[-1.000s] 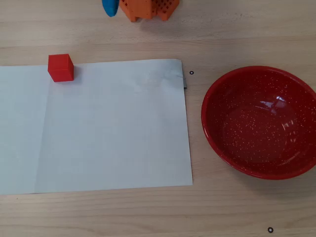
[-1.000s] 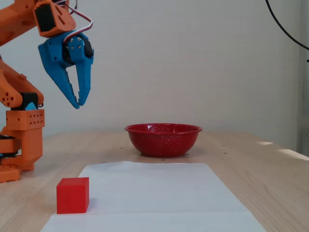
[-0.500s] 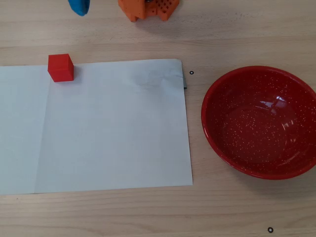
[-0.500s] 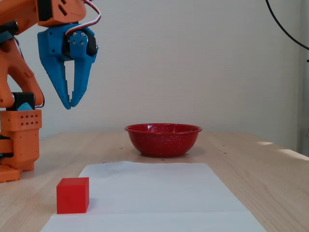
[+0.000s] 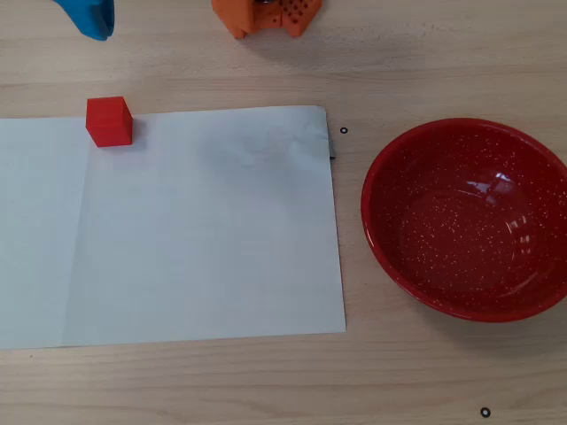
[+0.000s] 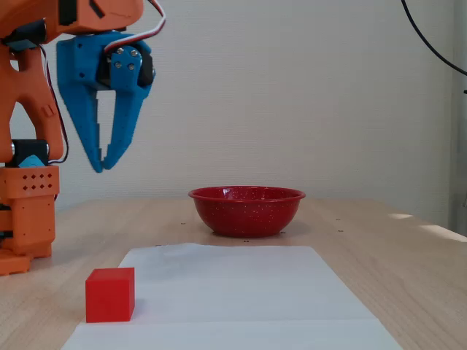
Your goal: Grasp the red cube and put it in the red bowl
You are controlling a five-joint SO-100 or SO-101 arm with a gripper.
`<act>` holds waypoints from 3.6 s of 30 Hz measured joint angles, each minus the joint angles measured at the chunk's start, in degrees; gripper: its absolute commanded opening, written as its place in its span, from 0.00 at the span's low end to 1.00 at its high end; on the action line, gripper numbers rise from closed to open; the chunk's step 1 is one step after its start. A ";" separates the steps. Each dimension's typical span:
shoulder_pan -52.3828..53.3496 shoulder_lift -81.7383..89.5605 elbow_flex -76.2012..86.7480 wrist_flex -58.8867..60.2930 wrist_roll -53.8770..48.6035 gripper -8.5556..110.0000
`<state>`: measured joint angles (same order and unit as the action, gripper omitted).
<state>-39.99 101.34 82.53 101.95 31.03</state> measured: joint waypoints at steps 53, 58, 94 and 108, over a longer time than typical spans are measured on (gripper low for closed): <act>-8.26 -12.92 3.60 -10.37 22.68 0.53; -8.35 -12.92 7.65 -13.01 22.68 0.53; -8.26 -15.03 22.50 -33.49 21.62 0.50; -8.17 -16.52 23.82 -38.58 20.04 0.45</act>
<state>-48.16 84.81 106.35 63.37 51.06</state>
